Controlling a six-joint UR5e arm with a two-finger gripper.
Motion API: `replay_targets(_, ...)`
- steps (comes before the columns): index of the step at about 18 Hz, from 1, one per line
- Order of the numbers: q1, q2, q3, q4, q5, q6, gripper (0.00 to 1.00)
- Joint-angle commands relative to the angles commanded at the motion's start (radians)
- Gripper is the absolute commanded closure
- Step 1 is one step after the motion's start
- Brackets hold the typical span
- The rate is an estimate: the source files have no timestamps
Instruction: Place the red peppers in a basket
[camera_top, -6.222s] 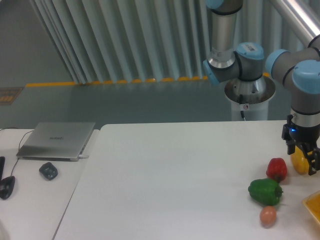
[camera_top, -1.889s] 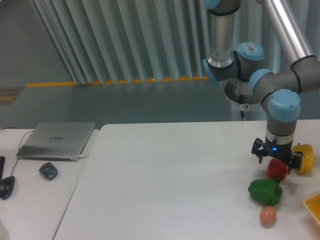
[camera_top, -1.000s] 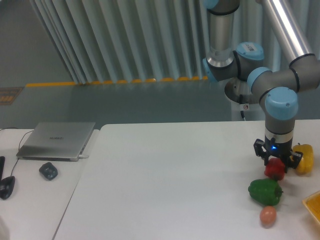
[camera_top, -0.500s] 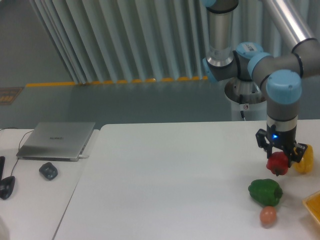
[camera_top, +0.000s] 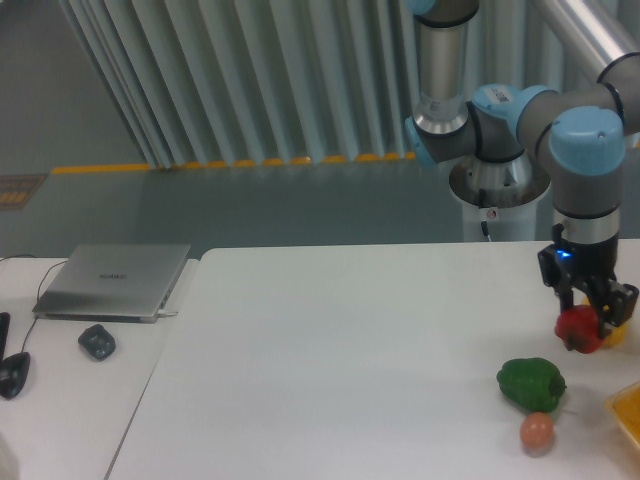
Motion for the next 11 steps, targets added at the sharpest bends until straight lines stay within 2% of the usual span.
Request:
replay_targets(2, 0.011, -0.015, 0.014, 0.029, 0.002, 0.038, 0.63)
replay_targets(5, 0.031, -0.06, 0.025, 0.155, 0.002, 0.1, 0.63)
replay_targets(11, 0.054, -0.121, 0.068, 0.236, 0.029, 0.1, 0.61)
